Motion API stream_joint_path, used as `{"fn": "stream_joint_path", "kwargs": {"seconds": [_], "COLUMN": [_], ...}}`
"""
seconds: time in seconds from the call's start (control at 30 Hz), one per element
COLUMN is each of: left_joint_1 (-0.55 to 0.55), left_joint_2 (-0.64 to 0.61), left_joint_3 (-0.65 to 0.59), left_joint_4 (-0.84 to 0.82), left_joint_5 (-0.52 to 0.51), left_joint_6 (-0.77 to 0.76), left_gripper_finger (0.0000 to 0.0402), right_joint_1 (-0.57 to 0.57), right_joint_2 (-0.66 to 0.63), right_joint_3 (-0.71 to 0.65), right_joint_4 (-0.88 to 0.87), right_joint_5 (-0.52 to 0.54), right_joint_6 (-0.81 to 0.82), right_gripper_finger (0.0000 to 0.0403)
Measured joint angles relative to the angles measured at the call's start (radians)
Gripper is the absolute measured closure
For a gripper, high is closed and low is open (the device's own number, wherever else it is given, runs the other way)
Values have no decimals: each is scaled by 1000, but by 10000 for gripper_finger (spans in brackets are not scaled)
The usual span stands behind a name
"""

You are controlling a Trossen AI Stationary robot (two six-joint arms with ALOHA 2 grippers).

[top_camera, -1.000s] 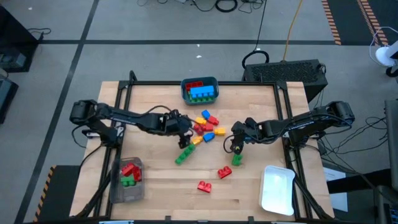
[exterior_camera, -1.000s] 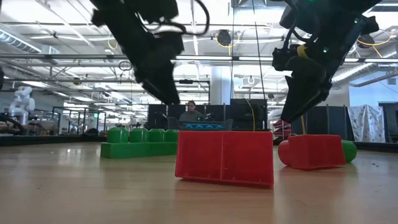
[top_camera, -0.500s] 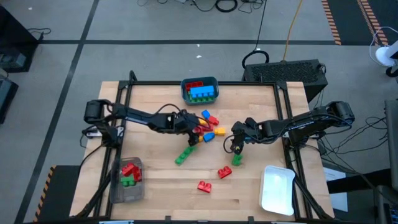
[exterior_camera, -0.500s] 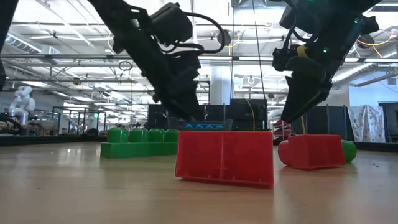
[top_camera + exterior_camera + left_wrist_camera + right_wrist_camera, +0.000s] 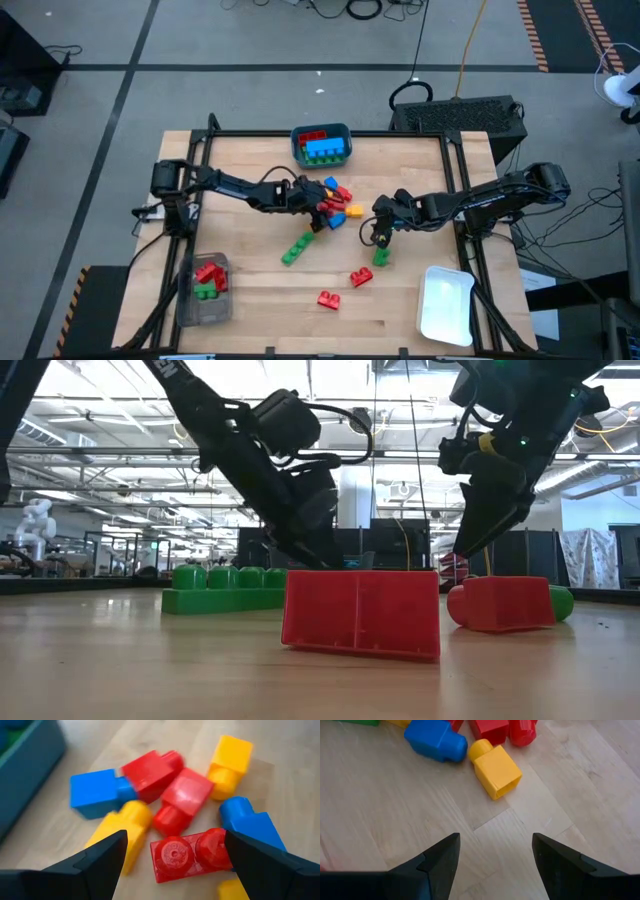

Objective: Sort blocks by size
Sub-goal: Put the red game piece into the grey container

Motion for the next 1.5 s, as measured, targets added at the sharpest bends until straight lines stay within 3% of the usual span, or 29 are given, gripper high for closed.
{"fn": "stream_joint_path", "kwargs": {"seconds": [0.3,0.8,0.9,1.0,1.27,1.5], "left_joint_1": [-1,-32,-41,-41,-69,-129], "left_joint_2": [-11,-117,-113,-114,-113,-99], "left_joint_3": [-1,49,60,80,97,97], "left_joint_4": [-61,-243,-243,-235,-324,-334], "left_joint_5": [50,132,164,135,-45,-201], "left_joint_6": [36,593,604,402,-347,-656], "left_gripper_finger": [64,64,64,64,64,64], "right_joint_1": [0,0,0,0,0,-1], "right_joint_2": [0,0,0,0,0,0], "right_joint_3": [0,0,0,0,0,0], "right_joint_4": [-2,-11,-11,-14,-17,-18], "right_joint_5": [0,-1,0,-1,0,0], "right_joint_6": [0,0,0,4,6,-8], "right_gripper_finger": [165,165,165,165,165,165]}}
